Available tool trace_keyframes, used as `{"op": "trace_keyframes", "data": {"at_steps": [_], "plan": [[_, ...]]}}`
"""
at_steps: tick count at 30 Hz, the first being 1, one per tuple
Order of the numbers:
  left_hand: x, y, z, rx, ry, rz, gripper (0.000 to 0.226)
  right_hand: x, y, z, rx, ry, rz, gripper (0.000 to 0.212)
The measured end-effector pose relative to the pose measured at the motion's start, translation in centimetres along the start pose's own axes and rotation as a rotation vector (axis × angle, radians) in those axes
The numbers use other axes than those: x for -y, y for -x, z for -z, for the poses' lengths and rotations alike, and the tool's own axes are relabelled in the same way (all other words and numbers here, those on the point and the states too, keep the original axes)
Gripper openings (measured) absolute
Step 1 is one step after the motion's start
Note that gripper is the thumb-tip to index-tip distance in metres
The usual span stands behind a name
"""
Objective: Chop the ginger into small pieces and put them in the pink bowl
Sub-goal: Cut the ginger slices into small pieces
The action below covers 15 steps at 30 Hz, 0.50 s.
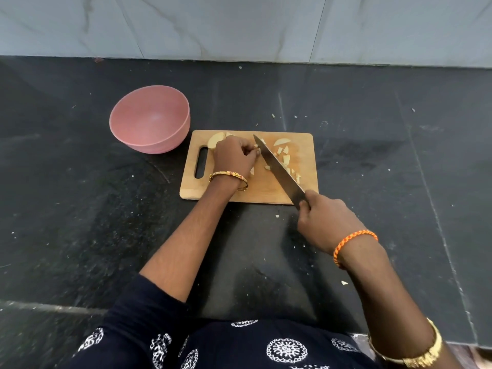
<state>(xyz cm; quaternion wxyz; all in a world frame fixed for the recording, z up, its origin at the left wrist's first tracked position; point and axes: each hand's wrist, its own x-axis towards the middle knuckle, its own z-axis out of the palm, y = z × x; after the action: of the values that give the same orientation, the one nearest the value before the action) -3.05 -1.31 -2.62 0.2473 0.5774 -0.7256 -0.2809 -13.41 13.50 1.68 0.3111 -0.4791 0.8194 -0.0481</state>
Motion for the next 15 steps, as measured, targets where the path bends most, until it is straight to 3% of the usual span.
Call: {"op": "trace_keyframes", "data": {"at_steps": [4,9,15], "plan": [[0.1,-0.1,0.2,0.072,-0.018,0.013,0.020,-1.0,0.6,0.3,-0.058,-0.036,0.014,0.022],[0.5,0.3,0.1,0.033,0.005,0.015,0.017,-0.6,0.2,-0.3,-0.101,-0.118,0.058,0.021],[0.7,0.4,-0.2,-0.002,-0.016,0.007,0.014,0.0,-0.3,-0.8,-0.118,-0.048,0.055,0.022]]}}
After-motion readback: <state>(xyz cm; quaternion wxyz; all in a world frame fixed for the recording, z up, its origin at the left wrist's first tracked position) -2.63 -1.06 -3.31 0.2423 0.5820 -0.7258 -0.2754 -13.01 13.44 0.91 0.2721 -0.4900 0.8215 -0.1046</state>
